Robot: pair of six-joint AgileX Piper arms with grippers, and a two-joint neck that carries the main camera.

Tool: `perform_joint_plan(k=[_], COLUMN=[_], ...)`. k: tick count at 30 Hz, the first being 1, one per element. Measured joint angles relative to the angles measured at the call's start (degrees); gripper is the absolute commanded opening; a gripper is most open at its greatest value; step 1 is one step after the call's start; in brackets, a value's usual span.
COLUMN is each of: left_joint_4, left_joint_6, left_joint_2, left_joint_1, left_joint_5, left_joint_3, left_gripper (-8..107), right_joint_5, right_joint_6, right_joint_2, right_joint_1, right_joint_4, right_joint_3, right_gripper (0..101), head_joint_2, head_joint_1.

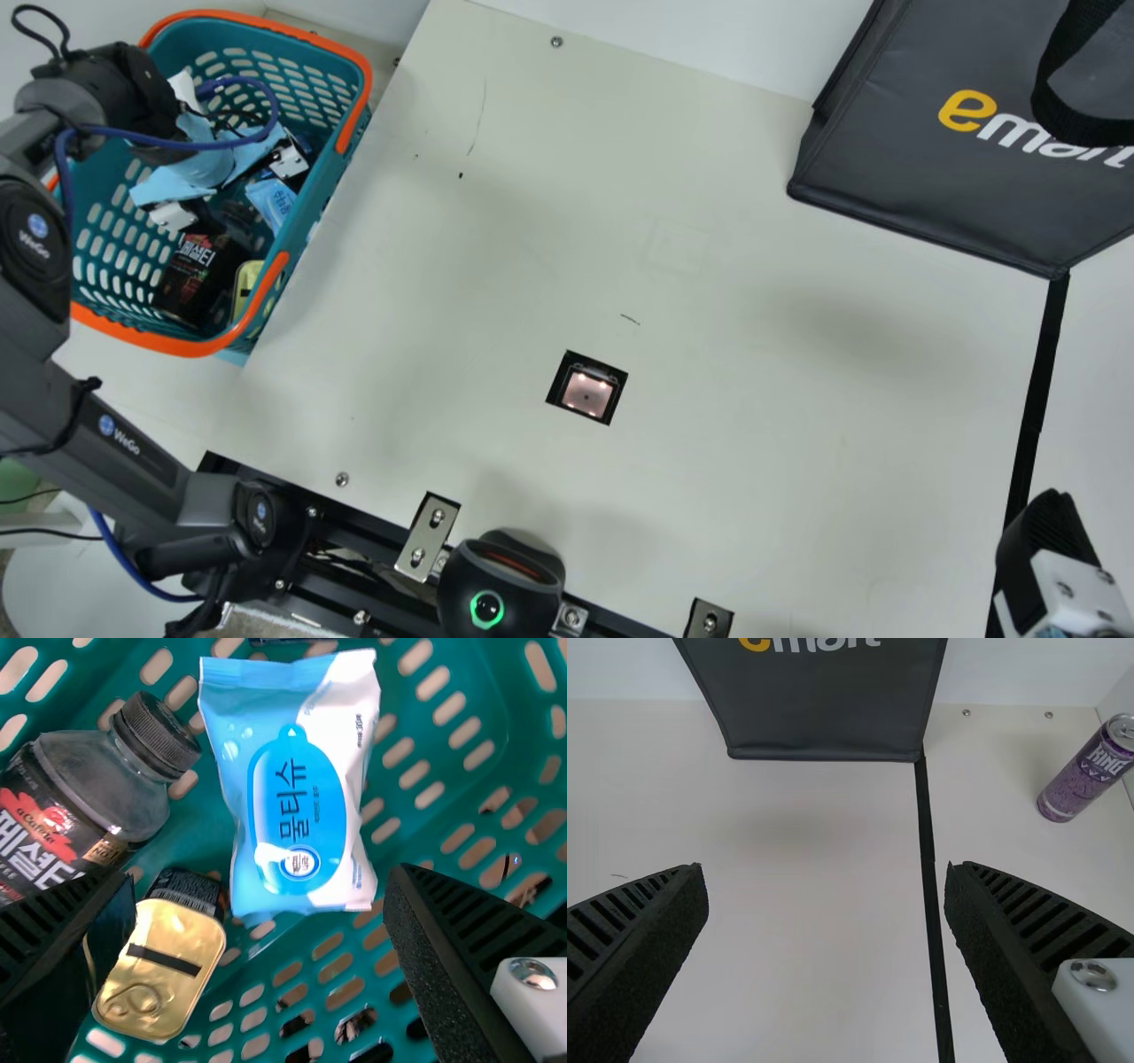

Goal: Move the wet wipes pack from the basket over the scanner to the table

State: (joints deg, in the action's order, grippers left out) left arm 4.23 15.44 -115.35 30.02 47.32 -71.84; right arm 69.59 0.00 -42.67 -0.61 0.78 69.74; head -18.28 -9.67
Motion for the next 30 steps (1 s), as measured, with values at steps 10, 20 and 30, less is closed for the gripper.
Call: perform_joint_plan(k=[10, 20, 30], left_joint_4=[1.61, 2.89, 3.74], left_joint_6=[3.39, 2.24, 0.80], left_joint_2=[-2.70, -5.12, -7.40], left_joint_1=[-0.91, -1.14, -1.25], left_joint_5=[-5.13, -8.47, -10.52], left_joint_3=[0.70, 0.98, 1.07], left_gripper=[90, 90, 90], right_joint_5=[0.00, 0.00, 0.00], right_joint_6=[0.00, 0.00, 0.00], right_joint_2=[0.00, 0.00, 0.00], right_joint_1=[0.00, 0.00, 0.00], right_joint_4=[0.00, 0.00, 0.00], right_joint_3=[0.00, 0.00, 0.00], right_gripper=[95, 95, 95], head_joint_2=[0.09, 0.09, 0.00], head_joint_1=[0.00, 0.00, 0.09])
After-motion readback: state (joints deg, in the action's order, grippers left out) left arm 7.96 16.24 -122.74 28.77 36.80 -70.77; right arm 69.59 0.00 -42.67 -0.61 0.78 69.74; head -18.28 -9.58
